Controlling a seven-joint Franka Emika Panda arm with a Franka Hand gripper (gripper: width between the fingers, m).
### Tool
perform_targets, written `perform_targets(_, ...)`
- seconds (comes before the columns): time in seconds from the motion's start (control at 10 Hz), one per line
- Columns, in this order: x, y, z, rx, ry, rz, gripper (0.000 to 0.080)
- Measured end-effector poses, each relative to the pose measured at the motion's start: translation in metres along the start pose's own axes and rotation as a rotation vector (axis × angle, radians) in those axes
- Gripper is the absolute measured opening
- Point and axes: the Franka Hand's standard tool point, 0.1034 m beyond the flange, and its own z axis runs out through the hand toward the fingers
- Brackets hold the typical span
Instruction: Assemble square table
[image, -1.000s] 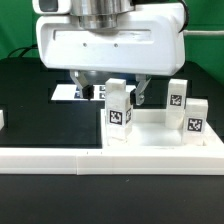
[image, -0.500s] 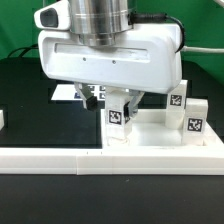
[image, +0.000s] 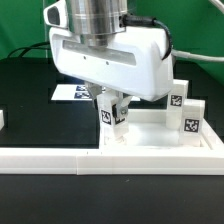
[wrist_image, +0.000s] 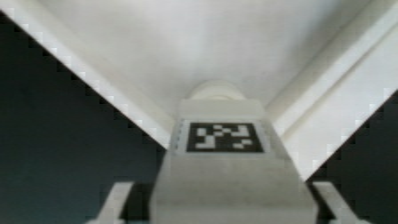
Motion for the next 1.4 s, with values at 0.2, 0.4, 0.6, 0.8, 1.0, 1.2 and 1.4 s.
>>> perform_targets(0.2,-0.002,-0.005,0.001,0.005,0.012,0.224,0.0291)
perform_targets(0.4,-0.011,-0.013,0.003,0.005,0.015,0.472,0.0291)
perform_targets(0.6,-0.012,-0.016,0.004,0.032,0.03,0.722,0.0291)
perform_targets(0.8,-0.012,-0.015,0.003,0.055,0.033,0.827,0.0291)
perform_targets(1.0,-0.008,-0.013,-0.001,0.056,0.038,0.599,0.0496)
perform_targets(1.2,-0.011,-0.015,-0.001,0.025,0.07,0.286,0.0615)
perform_targets(1.4,-0.008,-0.012,-0.001,0.018,0.072,0.171,0.0639)
